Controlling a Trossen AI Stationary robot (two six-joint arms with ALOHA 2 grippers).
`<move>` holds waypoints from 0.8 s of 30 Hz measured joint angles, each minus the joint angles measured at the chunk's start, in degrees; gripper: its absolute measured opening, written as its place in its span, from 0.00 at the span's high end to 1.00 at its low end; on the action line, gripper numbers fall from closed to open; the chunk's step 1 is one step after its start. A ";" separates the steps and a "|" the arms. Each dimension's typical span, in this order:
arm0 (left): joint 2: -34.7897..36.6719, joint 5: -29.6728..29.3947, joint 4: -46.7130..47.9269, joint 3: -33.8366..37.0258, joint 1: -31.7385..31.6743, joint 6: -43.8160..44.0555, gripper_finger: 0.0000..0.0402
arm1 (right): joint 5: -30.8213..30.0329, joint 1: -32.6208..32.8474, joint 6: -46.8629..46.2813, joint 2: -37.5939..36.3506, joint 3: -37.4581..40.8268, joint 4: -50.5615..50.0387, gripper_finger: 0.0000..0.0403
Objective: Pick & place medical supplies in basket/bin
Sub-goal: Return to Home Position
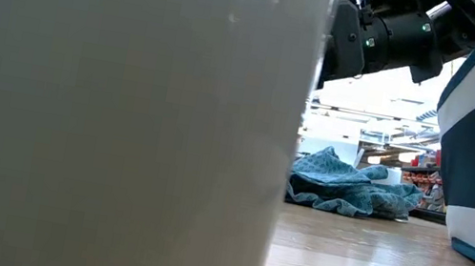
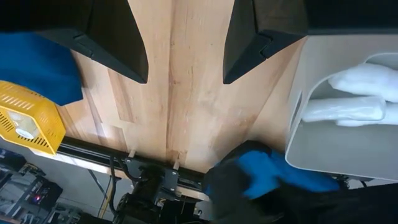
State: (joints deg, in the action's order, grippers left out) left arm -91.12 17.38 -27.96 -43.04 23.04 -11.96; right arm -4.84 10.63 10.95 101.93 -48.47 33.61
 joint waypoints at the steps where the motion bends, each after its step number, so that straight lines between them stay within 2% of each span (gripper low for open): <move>1: 0.90 -1.17 0.11 0.31 -0.36 0.00 0.43 | 0.00 0.00 -0.16 0.00 0.02 0.00 0.47; 7: 6.69 -8.97 -0.85 4.16 -1.78 0.63 0.43 | 0.11 0.02 -0.16 0.00 0.02 0.00 0.47; 11: 12.44 -13.90 -6.56 9.08 -2.15 0.83 0.43 | 0.11 0.01 -0.16 0.00 0.01 0.02 0.47; 15: 19.78 -18.10 -11.83 15.81 -2.15 0.79 0.43 | 0.09 0.02 -0.16 0.00 0.02 0.04 0.47; 24: 38.55 -26.83 -9.73 28.60 -2.47 1.85 0.43 | 0.12 0.29 -0.17 0.00 0.02 0.55 0.47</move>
State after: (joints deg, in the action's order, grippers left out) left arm -52.57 -9.44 -37.69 -14.44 20.57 -10.12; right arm -4.72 10.93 10.78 101.93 -48.45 34.15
